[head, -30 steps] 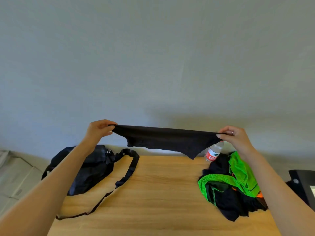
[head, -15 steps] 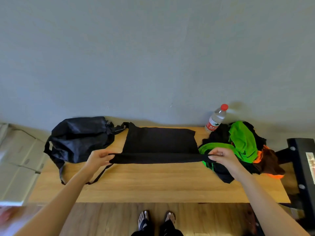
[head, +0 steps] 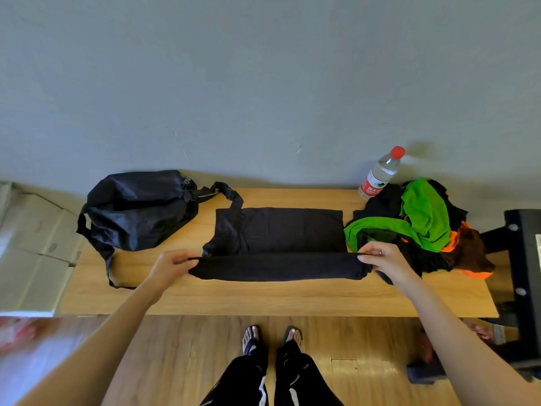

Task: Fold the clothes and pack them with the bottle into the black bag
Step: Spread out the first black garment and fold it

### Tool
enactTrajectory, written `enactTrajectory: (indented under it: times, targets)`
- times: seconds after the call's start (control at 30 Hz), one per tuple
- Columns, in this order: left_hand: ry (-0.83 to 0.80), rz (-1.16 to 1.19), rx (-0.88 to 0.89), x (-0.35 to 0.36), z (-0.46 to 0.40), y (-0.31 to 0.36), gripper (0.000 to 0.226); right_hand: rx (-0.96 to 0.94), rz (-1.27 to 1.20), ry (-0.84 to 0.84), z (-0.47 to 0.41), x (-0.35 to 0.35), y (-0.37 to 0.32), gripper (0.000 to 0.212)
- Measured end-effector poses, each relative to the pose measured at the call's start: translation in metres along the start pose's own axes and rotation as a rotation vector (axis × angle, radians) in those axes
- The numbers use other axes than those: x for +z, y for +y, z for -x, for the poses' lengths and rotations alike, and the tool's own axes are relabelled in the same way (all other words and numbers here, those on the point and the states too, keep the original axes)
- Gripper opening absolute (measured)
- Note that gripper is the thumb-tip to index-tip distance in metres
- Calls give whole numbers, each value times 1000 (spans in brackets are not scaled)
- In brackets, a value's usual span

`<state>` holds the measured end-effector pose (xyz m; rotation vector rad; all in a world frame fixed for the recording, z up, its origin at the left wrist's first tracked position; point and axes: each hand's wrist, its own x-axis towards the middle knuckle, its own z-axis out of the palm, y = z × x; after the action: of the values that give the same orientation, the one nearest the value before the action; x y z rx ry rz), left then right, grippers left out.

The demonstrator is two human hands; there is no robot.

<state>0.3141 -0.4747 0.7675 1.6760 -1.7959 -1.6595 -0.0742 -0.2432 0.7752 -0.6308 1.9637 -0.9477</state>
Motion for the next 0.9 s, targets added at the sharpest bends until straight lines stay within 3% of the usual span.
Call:
enactTrajectory:
  times: [0.27,0.6,0.9]
  targets:
    - [22,-49,58,3,-63,18,15,-21,-8,58,-63,2,-18,16]
    - [43,-105,34,19,-179,22,10,-57,136,58,-167,7,-7,11]
    - [41,-125,-14,34,-224,5,12,-55,259,39,-217,15,14,14]
